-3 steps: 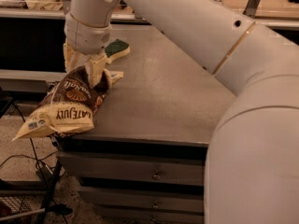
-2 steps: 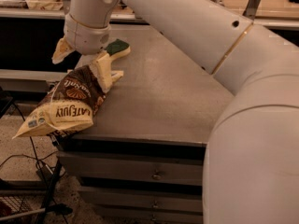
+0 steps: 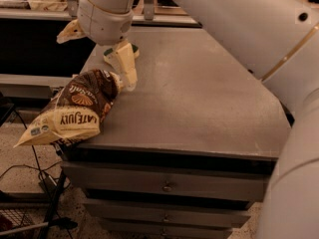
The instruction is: Move brown chip bag near rxbar blueberry
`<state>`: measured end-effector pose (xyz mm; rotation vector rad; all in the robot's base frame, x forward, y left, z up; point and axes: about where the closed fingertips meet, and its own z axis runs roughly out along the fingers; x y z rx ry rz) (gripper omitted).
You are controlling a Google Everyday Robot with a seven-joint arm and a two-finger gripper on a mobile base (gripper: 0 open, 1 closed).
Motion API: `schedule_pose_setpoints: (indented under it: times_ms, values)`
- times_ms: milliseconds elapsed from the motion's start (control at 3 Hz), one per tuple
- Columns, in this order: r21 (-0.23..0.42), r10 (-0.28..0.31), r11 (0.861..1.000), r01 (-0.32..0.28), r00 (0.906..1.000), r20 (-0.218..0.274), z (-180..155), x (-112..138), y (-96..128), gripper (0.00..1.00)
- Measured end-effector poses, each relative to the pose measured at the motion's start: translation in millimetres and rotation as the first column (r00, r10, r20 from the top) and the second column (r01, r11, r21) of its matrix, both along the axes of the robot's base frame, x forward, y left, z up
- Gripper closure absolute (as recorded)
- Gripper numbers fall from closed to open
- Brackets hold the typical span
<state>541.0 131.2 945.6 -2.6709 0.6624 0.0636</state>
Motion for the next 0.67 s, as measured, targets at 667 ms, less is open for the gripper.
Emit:
schedule_pose_setpoints:
  times_ms: [667]
  values:
    - [-0.044,-0.002,0.999,0.004,0.9993,0.037,28.2,-4.5,-9.8,0.0]
